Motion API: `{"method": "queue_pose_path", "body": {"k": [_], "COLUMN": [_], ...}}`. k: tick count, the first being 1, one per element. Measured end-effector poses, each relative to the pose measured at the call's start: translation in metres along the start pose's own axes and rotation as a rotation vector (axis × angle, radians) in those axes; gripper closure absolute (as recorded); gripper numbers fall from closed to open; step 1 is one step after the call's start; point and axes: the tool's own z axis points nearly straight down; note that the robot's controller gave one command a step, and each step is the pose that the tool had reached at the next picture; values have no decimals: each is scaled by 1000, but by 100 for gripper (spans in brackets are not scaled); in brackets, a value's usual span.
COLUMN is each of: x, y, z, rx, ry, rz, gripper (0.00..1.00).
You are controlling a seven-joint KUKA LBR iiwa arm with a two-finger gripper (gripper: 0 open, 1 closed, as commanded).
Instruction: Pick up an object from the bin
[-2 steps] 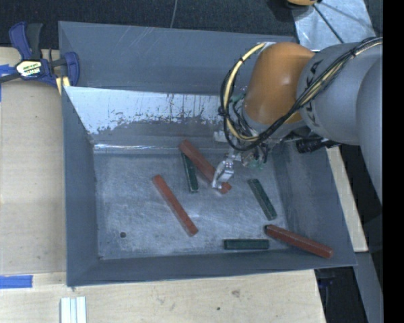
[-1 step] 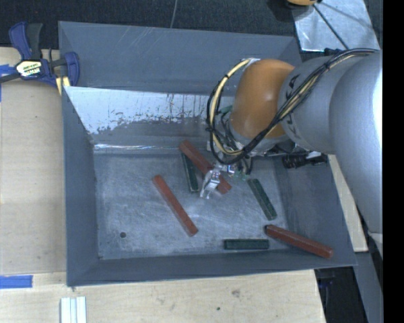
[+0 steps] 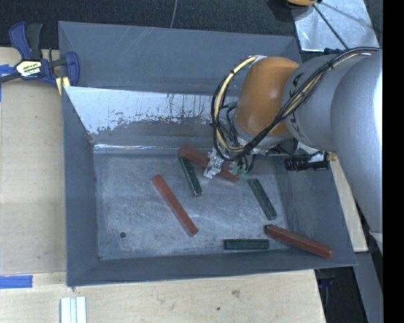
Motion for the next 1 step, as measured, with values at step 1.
{"method": "queue_pose_path", "body": {"k": [1], "x": [0], "y": [0], "z": [0], "rx": [0], "ry": [0], "rz": [0], "gripper": [100]}}
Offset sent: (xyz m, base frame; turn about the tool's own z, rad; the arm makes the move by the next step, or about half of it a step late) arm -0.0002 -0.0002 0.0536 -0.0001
